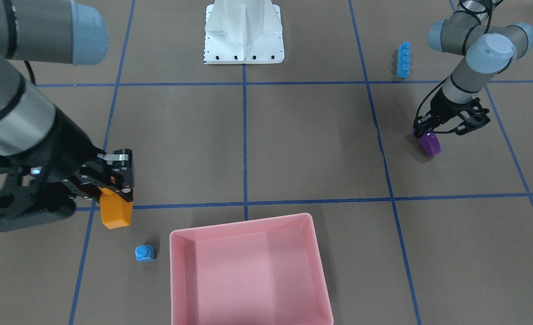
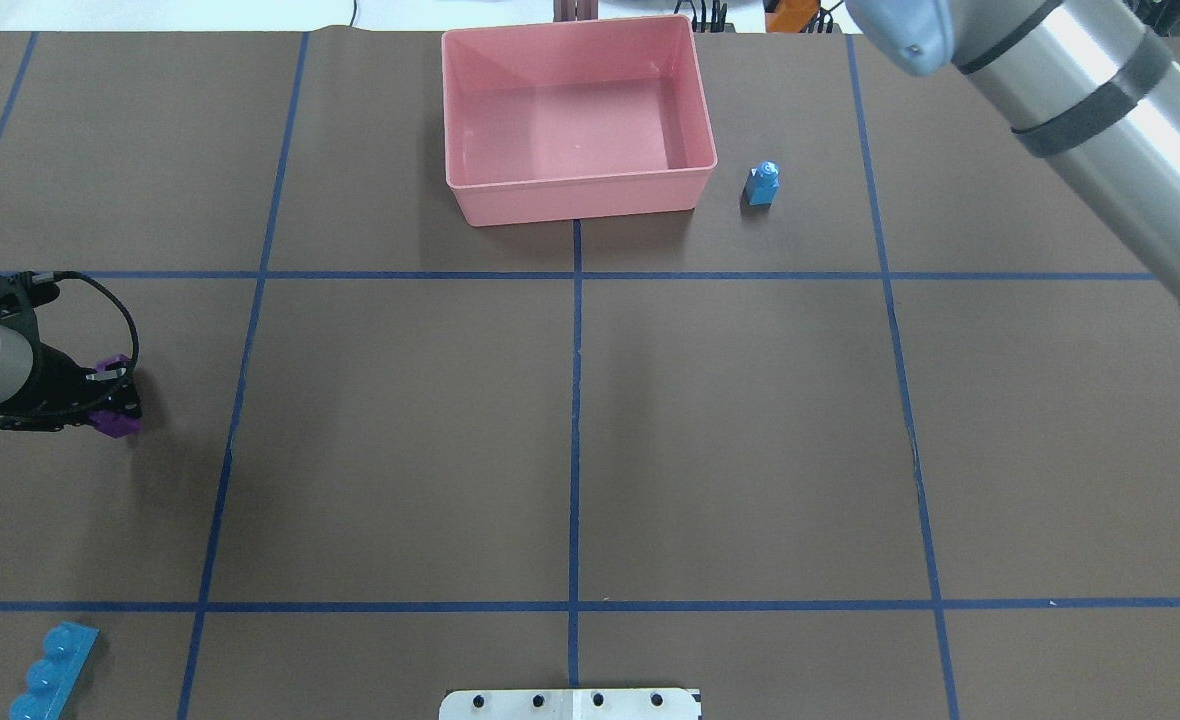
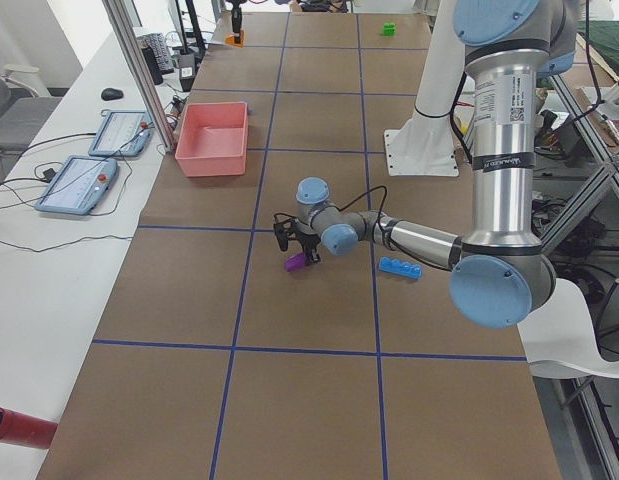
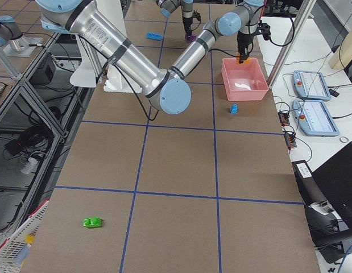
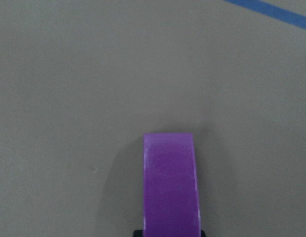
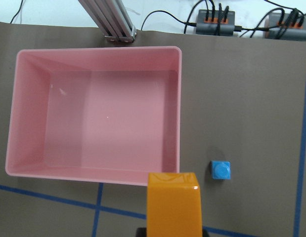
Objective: Put all blocks into box
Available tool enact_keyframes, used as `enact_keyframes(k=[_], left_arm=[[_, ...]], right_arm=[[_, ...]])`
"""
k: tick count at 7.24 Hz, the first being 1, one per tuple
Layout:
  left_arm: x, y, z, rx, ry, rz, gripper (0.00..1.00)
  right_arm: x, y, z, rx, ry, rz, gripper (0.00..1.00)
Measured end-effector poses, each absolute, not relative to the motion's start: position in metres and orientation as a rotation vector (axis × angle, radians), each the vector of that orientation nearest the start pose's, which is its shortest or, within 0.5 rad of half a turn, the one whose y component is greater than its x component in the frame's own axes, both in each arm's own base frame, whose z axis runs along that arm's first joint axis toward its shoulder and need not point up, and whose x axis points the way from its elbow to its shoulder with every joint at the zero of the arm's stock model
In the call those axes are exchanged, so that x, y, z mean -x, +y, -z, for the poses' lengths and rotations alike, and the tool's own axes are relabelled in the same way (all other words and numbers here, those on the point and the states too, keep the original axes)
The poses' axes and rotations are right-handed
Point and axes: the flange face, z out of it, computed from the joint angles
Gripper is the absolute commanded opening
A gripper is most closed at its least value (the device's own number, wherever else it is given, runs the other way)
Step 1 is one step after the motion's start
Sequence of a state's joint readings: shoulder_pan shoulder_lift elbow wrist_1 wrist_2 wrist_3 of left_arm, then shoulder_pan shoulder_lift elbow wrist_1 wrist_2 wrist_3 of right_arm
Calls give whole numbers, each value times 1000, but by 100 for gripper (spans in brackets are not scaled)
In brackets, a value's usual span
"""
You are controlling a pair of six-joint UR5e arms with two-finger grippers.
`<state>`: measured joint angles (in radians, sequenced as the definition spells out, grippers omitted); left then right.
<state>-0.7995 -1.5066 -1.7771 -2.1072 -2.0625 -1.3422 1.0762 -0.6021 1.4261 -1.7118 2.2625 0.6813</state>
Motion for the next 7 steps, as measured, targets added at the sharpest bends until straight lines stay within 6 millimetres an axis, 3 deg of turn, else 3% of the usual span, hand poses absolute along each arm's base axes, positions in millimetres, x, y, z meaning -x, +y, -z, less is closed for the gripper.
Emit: enact_keyframes(k=[1, 3, 4, 5, 7], left_arm=[[-268, -421, -526, 93, 829, 380, 0], [-243, -436, -498, 84, 860, 369, 0], [-239, -452, -474, 72, 889, 367, 0], [-241, -475, -438, 63, 920, 369, 0], [-252, -524, -338, 42, 971, 370, 0]], right_arm=[[337, -704, -105, -220, -909, 50, 0], [420, -728, -117, -311, -906, 12, 0], [454, -735, -125, -352, -896, 11, 23], [480, -737, -133, -393, -883, 8, 99], [507, -735, -139, -454, -858, -24, 100]])
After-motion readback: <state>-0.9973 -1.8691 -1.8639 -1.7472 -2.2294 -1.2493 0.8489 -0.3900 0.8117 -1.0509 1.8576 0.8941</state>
